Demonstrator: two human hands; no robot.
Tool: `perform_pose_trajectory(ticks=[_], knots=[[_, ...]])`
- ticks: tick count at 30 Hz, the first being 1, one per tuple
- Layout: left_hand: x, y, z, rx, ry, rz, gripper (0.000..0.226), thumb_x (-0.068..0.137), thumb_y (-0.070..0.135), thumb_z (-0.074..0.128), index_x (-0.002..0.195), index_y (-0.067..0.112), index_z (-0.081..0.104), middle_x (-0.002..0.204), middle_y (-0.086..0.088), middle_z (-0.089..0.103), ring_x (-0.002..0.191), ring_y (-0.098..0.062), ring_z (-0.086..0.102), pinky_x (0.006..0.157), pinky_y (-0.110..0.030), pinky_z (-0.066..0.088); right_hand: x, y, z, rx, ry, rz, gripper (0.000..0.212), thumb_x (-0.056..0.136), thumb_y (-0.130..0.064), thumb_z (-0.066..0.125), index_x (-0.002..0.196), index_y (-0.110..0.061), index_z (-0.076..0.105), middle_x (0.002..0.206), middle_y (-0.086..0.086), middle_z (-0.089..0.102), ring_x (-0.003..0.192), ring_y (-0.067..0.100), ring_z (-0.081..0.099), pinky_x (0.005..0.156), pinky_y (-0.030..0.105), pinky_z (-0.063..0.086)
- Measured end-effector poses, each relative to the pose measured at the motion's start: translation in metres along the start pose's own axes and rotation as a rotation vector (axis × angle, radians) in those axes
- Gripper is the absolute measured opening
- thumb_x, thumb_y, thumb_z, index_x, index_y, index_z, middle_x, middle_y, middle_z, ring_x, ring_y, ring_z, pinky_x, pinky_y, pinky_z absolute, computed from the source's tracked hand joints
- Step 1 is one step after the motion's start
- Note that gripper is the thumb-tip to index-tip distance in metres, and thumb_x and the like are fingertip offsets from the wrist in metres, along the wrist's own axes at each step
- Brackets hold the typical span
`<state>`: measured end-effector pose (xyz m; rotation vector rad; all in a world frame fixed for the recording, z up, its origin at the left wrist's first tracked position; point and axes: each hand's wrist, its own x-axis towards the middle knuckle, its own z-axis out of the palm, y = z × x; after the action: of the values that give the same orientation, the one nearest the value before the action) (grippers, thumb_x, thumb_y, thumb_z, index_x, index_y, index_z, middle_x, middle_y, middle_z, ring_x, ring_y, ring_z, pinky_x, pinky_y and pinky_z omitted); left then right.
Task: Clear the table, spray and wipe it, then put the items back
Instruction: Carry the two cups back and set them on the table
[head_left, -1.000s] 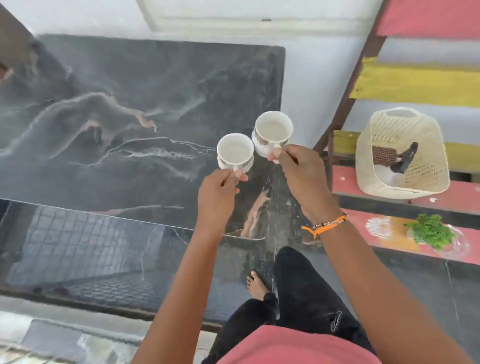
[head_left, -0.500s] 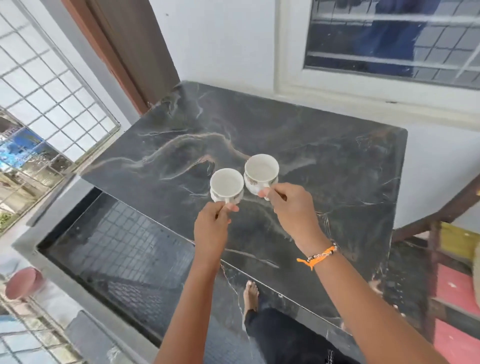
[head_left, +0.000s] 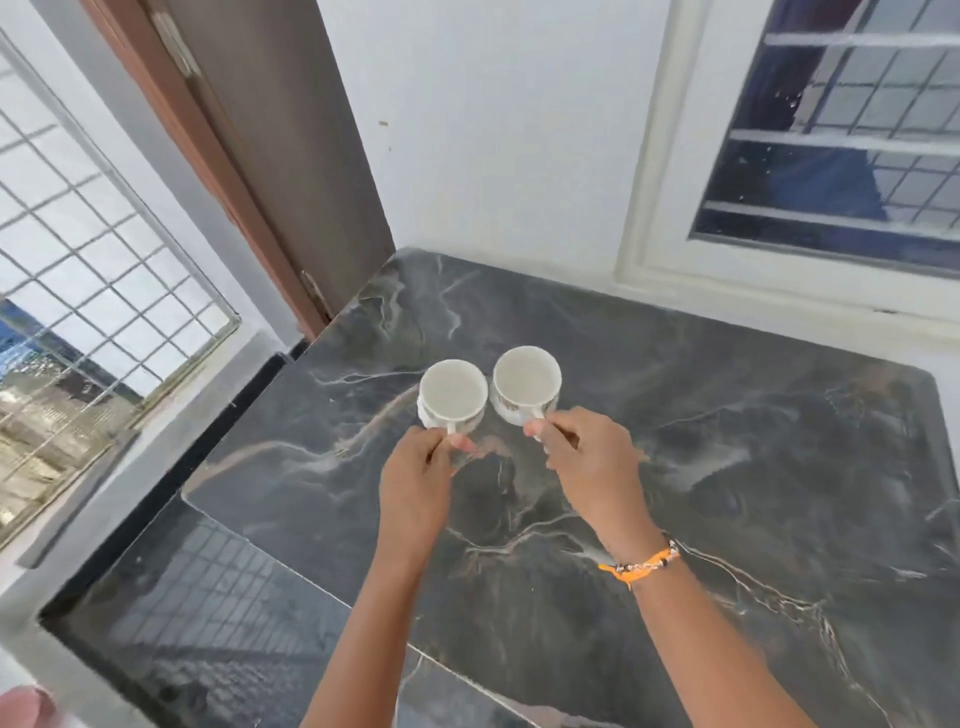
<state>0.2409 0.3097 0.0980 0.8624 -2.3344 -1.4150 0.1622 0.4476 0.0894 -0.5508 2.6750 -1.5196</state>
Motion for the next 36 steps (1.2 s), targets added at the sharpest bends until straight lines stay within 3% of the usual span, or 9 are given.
perform_pose_trajectory(ticks=[3,8,12,18,22,25,31,36], knots=[[0.030,-0.004,-0.016,-0.026,-0.027,0.006,0.033,0.092,0.010,0.050,0.070,0.030,0.064,0.081,-0.001,0.057,0.071,-0.011,0.052,0.074,-0.029,0.041,0.017,-0.010,0.017,-0.026,0.015,0.016,0.036,0.088,-0.026,0.060,0.064,0.001,0.058,0.060,0.015,0.056,0.061,0.033,0.058,0.061,0.045,0.044],[0.091,-0.022,-0.044,0.029,-0.086,0.064,0.029,0.094,0.015,0.050,0.072,0.028,0.065,0.076,0.003,0.054,0.072,-0.009,0.051,0.063,-0.008,0.034,0.047,-0.027,0.058,-0.078,0.063,0.069,0.030,0.089,-0.024,0.060,0.067,-0.005,0.065,0.060,0.010,0.059,0.062,0.029,0.058,0.063,0.043,0.044],[0.154,-0.040,-0.074,0.005,-0.151,0.097,0.037,0.093,0.013,0.050,0.066,0.037,0.060,0.079,0.004,0.057,0.079,-0.016,0.055,0.074,-0.025,0.038,0.077,-0.047,0.111,-0.092,0.110,0.140,0.030,0.089,-0.024,0.060,0.065,-0.005,0.063,0.061,0.010,0.056,0.064,0.030,0.059,0.065,0.044,0.046],[0.244,-0.064,-0.120,-0.040,-0.254,0.180,0.038,0.092,0.010,0.052,0.067,0.037,0.060,0.076,0.009,0.052,0.073,-0.010,0.050,0.072,-0.025,0.038,0.119,-0.090,0.184,-0.135,0.170,0.221,0.034,0.089,-0.023,0.059,0.056,-0.027,0.056,0.059,0.005,0.057,0.062,0.024,0.054,0.063,0.039,0.040],[0.293,-0.077,-0.135,-0.034,-0.326,0.199,0.039,0.092,0.011,0.052,0.066,0.038,0.059,0.080,0.009,0.055,0.074,-0.011,0.053,0.079,-0.034,0.044,0.140,-0.105,0.216,-0.114,0.218,0.287,0.022,0.089,-0.020,0.060,0.069,-0.015,0.069,0.062,0.005,0.062,0.060,0.016,0.060,0.063,0.034,0.042],[0.317,-0.084,-0.135,-0.029,-0.367,0.208,0.037,0.093,0.012,0.052,0.067,0.037,0.059,0.079,0.010,0.054,0.072,-0.009,0.051,0.078,-0.031,0.043,0.155,-0.106,0.232,-0.102,0.234,0.328,0.023,0.089,-0.020,0.060,0.068,-0.014,0.068,0.062,0.002,0.063,0.056,-0.001,0.060,0.057,0.016,0.038],[0.354,-0.089,-0.119,-0.005,-0.430,0.241,0.023,0.093,0.011,0.053,0.078,0.017,0.069,0.071,0.012,0.049,0.069,-0.007,0.049,0.065,-0.013,0.034,0.188,-0.096,0.252,-0.149,0.306,0.378,0.030,0.090,-0.022,0.059,0.067,-0.005,0.066,0.062,0.008,0.065,0.062,-0.011,0.058,0.059,0.016,0.037],[0.380,-0.090,-0.101,-0.026,-0.462,0.203,0.024,0.093,0.011,0.052,0.078,0.019,0.069,0.074,0.009,0.049,0.073,-0.013,0.049,0.071,-0.024,0.037,0.216,-0.082,0.258,-0.215,0.325,0.413,0.034,0.091,-0.022,0.057,0.061,-0.004,0.061,0.063,0.009,0.065,0.062,-0.018,0.053,0.056,0.013,0.035]])
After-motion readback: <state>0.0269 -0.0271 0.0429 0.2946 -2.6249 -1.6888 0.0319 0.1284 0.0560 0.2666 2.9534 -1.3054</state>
